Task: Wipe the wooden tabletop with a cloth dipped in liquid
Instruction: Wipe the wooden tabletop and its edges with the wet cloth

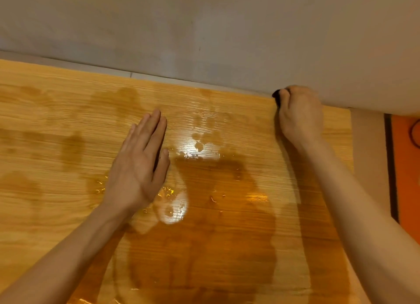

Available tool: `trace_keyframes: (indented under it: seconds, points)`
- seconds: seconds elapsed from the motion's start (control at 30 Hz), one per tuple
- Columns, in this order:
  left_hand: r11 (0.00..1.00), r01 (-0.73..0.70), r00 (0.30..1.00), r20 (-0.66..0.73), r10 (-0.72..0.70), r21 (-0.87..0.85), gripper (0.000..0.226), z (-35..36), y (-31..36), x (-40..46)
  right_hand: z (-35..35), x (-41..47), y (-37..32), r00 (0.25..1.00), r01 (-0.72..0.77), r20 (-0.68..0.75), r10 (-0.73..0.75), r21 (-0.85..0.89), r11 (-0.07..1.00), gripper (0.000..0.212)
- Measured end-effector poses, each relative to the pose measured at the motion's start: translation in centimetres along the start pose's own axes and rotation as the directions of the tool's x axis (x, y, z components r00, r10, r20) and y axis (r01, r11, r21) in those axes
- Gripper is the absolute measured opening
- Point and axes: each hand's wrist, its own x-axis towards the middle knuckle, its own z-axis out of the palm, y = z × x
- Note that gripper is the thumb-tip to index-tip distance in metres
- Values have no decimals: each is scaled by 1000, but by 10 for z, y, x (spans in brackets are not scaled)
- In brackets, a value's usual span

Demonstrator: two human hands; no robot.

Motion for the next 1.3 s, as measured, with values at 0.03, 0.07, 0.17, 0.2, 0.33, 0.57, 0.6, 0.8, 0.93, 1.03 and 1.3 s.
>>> trace_keyframes:
  seconds: [0.03, 0.07, 0.17, 0.2, 0.33, 0.57, 0.6, 0.8, 0.93, 1.03, 1.3]
  points:
    - [1000, -2, 1000, -3, 2, -8, 58, 0, 0, 0, 5, -1, -20, 1000, 5, -5, -5, -28, 1000, 41]
    - [1000, 0, 1000, -4, 0, -14, 58, 0, 0, 1, 13, -2, -47, 999, 35, 3, -35, -52, 998, 41]
    - [1000, 22, 1000, 8, -22, -13, 60, 1, 0, 1, 43, -6, -139, 978, 164, 136, -158, -31, 986, 32]
    - [1000, 28, 999, 16, -28, -13, 61, 1, 0, 1, 51, -8, -166, 964, 202, 175, -198, -3, 979, 30]
    - [1000, 26, 999, 23, -26, -11, 62, 1, 1, 3, 56, -6, -198, 902, 330, 231, -365, 176, 927, 29]
    - [998, 4, 999, -45, -7, -55, 60, 4, 0, 0, 12, -4, -40, 991, 92, 83, -109, 183, 979, 38]
    - [999, -4, 999, -48, 2, -46, 60, 4, -1, 0, 13, -6, -38, 997, 53, 44, -61, 178, 983, 36]
    - [999, -32, 997, -74, 32, -10, 58, 8, -2, -1, 25, -63, -71, 993, 113, -56, -105, 176, 978, 42]
    - [1000, -31, 994, -109, 31, 6, 57, 10, -4, 1, 9, -158, -50, 974, 226, -34, -224, 212, 951, 42]
    - [999, -33, 994, -104, 35, 20, 57, 11, -4, 0, 6, -176, -39, 957, 280, 22, -289, 183, 942, 44]
    - [999, 6, 999, -46, -4, 37, 60, 8, -3, 3, 20, -64, -61, 997, 82, -13, -81, 239, 967, 44]
